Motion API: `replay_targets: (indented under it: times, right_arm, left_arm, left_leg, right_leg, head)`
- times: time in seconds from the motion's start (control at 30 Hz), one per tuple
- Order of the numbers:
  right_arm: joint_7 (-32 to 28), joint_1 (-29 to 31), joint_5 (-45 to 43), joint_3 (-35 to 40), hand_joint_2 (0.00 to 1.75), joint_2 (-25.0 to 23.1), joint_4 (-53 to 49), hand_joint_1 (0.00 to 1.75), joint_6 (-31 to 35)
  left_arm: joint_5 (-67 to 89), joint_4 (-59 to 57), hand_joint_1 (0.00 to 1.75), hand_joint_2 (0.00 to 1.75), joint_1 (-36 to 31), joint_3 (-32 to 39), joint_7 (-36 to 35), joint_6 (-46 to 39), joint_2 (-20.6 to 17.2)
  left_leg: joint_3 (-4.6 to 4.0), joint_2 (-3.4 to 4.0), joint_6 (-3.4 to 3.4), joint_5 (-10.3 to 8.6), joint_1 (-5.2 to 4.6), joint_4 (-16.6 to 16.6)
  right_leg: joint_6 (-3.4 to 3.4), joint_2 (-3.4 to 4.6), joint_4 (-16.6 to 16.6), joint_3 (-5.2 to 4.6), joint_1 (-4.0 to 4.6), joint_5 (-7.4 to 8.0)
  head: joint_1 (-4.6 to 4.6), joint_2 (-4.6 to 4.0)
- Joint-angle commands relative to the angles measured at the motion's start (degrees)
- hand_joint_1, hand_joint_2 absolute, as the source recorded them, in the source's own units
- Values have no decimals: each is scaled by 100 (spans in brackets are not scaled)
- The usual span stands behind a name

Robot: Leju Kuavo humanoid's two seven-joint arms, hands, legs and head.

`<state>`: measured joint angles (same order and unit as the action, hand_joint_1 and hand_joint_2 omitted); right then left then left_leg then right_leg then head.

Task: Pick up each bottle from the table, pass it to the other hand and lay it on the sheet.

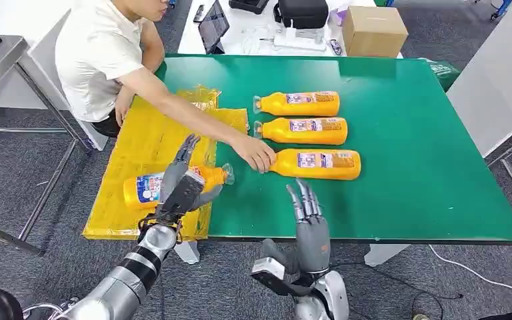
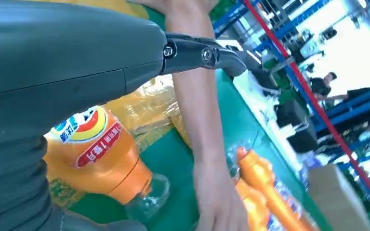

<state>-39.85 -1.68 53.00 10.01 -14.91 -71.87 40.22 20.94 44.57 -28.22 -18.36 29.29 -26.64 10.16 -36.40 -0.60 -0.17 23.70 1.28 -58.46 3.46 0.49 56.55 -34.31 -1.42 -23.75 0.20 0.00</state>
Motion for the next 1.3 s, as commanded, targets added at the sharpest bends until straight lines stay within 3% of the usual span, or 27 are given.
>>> replay_targets:
  times: [0.03, 0.13, 0.27, 0.37, 0.47, 0.53, 0.8, 1.0, 1.2, 1.3]
  right_arm:
    - [-15, 291, 722, -1177, 175, 137, 418, 0, -22]
    - [-15, 620, 1240, -1696, 175, 293, 315, 0, -22]
    - [-15, 620, 1240, -1696, 175, 293, 315, 0, -22]
    - [-15, 811, 1994, -2239, 175, 266, 650, 0, -22]
    - [-15, 935, 1978, -2395, 175, 375, 966, 0, -22]
    - [431, 1066, 2408, -2336, 175, 574, 1293, 0, -22]
    - [464, 1126, 2396, -2308, 175, 607, 1354, 0, -22]
    - [2016, 1740, 2803, -1315, 175, 1160, 2695, 0, -22]
    - [2941, 2397, 2708, -486, 175, 1533, 4092, 0, -30]
    - [3146, 2502, 2711, -301, 175, 1590, 4293, 0, -164]
  left_arm:
    - [-2457, 1905, 0, 175, 1190, 866, 925, 844, 528]
    - [-3240, 2447, 0, 175, 1610, 576, 571, 1172, 458]
    - [-3240, 2447, 0, 175, 1610, 576, 571, 1172, 458]
    - [-3580, 2354, 0, 175, 1632, 325, 451, 1378, 427]
    - [-3559, 2364, 0, 175, 1734, 135, 461, 1308, 436]
    - [-2837, 2328, 0, 175, 1887, -349, 749, 812, 346]
    - [-2778, 2288, 0, 175, 2000, -447, 848, 722, 413]
    - [-2408, 2029, 0, 175, 1743, -938, 462, 467, 224]
    - [-2335, 1761, 0, 175, 1503, -889, -79, 593, 159]
    - [-2329, 1747, 0, 175, 1516, -889, -108, 595, 192]
  left_leg:
    - [38, 6, 15, 13, 4, 10]
    - [19, 16, 11, 9, -4, 6]
    - [16, 3, 10, 9, -1, 0]
    - [20, 7, 12, 9, -1, 2]
    - [14, 3, 8, 4, -1, 5]
    - [16, 2, 9, 4, -1, 7]
    - [26, 10, 11, 14, -6, 6]
    - [12, 12, 10, 6, -4, 4]
    - [14, 21, 10, 5, -4, 5]
    - [51, 31, 19, 11, -2, 18]
  right_leg:
    - [-20, -7, -19, 43, 10, -9]
    - [-9, 9, -9, 15, -1, -3]
    - [-14, -6, -6, 19, 4, -6]
    - [-17, -3, -7, 22, 4, -6]
    - [-10, -4, -10, 16, 2, -2]
    - [-8, -4, -14, 19, 2, -2]
    - [-16, 1, -12, 28, -3, -8]
    - [-8, 7, -12, 13, -3, 2]
    - [-8, 17, -13, 15, -3, 6]
    - [-29, 16, -29, 51, 5, 4]
  head:
    - [-4, 0]
    - [-7, 0]
    - [-2, 0]
    - [0, 0]
    - [0, 0]
    - [-4, 0]
    - [-4, 0]
    - [-2, 0]
    - [-2, 0]
    - [-2, 0]
